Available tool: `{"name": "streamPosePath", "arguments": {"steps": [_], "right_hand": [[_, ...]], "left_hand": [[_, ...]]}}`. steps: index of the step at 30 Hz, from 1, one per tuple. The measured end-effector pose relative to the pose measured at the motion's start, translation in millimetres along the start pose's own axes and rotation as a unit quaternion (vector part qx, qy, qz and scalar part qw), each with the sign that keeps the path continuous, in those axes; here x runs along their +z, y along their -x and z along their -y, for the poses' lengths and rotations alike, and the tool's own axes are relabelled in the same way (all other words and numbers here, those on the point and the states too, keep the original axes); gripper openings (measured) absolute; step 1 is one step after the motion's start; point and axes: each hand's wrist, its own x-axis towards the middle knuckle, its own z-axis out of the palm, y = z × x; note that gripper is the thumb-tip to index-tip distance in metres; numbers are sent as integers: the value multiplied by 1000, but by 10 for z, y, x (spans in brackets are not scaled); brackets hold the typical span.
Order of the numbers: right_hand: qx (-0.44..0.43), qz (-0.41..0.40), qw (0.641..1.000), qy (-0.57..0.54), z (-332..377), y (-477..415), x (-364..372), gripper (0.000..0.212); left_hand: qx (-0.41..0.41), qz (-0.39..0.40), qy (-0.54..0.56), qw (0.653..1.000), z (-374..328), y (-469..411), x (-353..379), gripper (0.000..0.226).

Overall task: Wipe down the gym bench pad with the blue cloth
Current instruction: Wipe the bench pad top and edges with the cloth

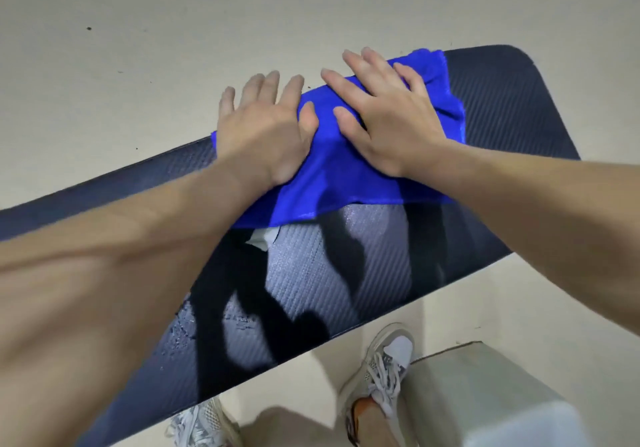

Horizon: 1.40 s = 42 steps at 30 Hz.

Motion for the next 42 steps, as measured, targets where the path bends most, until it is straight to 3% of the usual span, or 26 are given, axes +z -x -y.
{"name": "streamPosePath", "arguments": {"steps": [5, 9, 12, 18, 25, 34, 42], "right_hand": [[99, 0, 995, 8, -614, 390, -63, 55], [212, -7, 977, -7, -751, 775, -23, 57], [270, -9, 963, -19, -596, 976, 25, 58], [308, 15, 951, -3, 92, 1231, 135, 61], [324, -6, 946, 8, 1296, 1223, 294, 59], [225, 22, 974, 16, 2556, 1040, 442, 60], [135, 40, 990, 18, 3216, 907, 541, 62]], "left_hand": [[61, -58, 20, 996, -795, -29, 153, 61], [130, 7, 5, 992, -1186, -22, 180, 63], [181, 6, 6, 983, -1187, 154, 193, 62], [221, -35, 40, 974, -752, 644, 261, 57], [207, -3, 29, 978, 49, 1196, 147, 58], [142, 10, 3, 990, 1241, 1930, -21, 59], [90, -2, 2, 996, 1936, 2385, 0, 63]]}}
